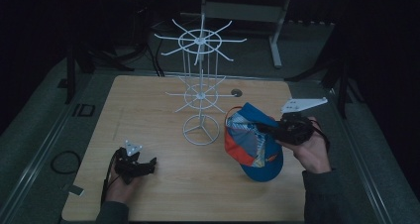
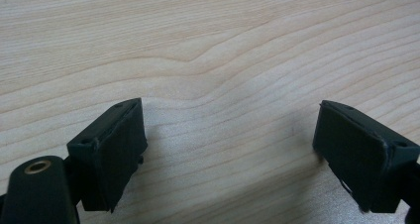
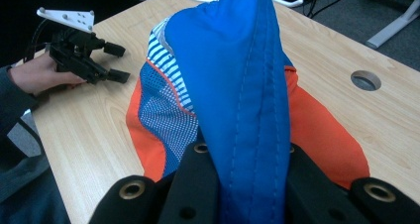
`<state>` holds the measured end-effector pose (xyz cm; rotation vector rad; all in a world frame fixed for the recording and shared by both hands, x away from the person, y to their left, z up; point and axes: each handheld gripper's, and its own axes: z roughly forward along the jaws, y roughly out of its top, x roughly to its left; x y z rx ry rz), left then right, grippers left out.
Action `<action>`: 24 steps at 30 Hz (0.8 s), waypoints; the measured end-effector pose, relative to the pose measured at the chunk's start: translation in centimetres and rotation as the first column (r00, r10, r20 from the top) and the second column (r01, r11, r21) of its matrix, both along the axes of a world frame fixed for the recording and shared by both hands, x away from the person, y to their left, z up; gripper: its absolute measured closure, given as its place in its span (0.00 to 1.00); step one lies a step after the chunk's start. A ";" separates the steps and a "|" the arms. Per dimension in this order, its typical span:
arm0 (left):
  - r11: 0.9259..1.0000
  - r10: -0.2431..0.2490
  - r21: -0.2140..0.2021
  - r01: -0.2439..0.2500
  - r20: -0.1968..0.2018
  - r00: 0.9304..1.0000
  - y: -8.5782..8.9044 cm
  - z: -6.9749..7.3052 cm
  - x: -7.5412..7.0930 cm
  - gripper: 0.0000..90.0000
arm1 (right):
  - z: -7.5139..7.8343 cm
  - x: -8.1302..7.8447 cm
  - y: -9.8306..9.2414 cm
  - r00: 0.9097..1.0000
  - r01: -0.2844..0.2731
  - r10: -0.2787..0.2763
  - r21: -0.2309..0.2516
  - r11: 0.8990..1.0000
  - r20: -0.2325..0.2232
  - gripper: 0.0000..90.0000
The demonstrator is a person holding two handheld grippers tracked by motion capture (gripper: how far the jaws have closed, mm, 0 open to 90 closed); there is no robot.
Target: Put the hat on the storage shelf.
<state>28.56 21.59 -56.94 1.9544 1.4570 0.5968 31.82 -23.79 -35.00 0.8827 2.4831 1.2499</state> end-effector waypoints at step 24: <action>1.000 0.000 0.000 0.000 0.000 1.000 0.0 0.0 0.0 0.15 | 2.2 -0.2 -0.7 0.999 0.003 -0.006 0.096 0.995 0.038 0.98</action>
